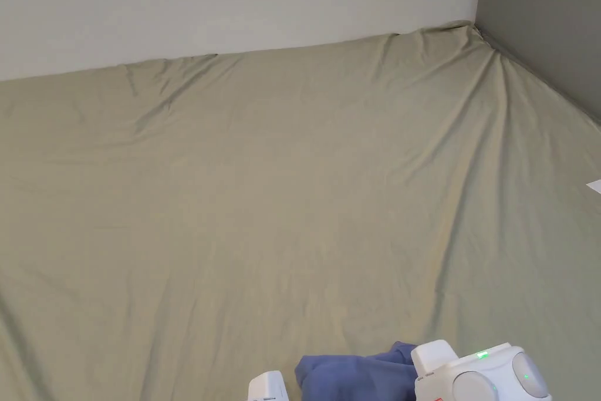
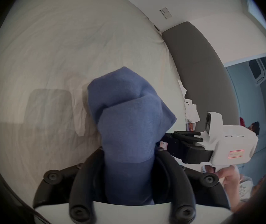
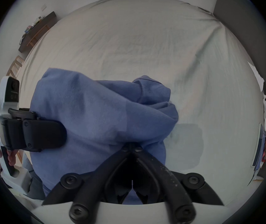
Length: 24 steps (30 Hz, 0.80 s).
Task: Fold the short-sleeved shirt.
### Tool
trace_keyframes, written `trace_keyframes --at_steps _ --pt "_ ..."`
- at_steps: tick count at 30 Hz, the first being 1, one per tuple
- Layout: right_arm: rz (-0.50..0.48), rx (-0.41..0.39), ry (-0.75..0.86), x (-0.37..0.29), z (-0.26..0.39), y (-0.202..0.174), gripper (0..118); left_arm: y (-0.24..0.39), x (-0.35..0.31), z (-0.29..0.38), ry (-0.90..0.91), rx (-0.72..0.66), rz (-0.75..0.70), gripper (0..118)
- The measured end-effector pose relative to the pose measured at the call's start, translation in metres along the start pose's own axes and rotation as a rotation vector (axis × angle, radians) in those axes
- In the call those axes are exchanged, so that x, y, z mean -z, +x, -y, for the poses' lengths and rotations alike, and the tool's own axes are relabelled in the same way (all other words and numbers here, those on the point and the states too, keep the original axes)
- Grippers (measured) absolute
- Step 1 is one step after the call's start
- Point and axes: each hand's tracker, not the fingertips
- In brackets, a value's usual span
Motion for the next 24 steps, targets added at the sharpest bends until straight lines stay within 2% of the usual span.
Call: trace_keyframes --at_steps 1,4,9,11,12,13,17,24 --pt "-0.004 0.006 0.002 0.0 0.001 0.0 1 -0.001 -0.003 0.0 -0.015 -0.027 0.035 33" --pt "-0.001 -0.014 0.02 -0.001 0.005 -0.002 1 0.004 -0.006 0.0 -0.035 0.065 0.001 31" --pt "0.012 -0.023 0.064 -0.009 0.013 -0.008 0 0.014 -0.01 -0.008 -0.066 0.116 -0.021 28" --pt "-0.057 0.045 0.137 -0.029 0.018 0.0 0 0.012 -0.02 -0.015 -0.08 0.125 -0.024 28" --pt "-0.069 0.11 0.206 -0.044 0.023 0.006 0 0.006 -0.03 -0.019 -0.075 0.125 -0.024 28" --pt "-0.087 0.119 0.264 -0.058 0.024 0.008 0 0.001 -0.039 -0.022 -0.072 0.136 -0.027 28" --pt "-0.016 0.096 0.361 -0.099 0.023 0.006 0 -0.04 -0.095 -0.04 -0.066 0.133 -0.109 28" --pt "-0.045 0.121 0.409 -0.11 0.002 -0.023 0 -0.151 -0.222 -0.075 -0.041 -0.012 -0.293 27"
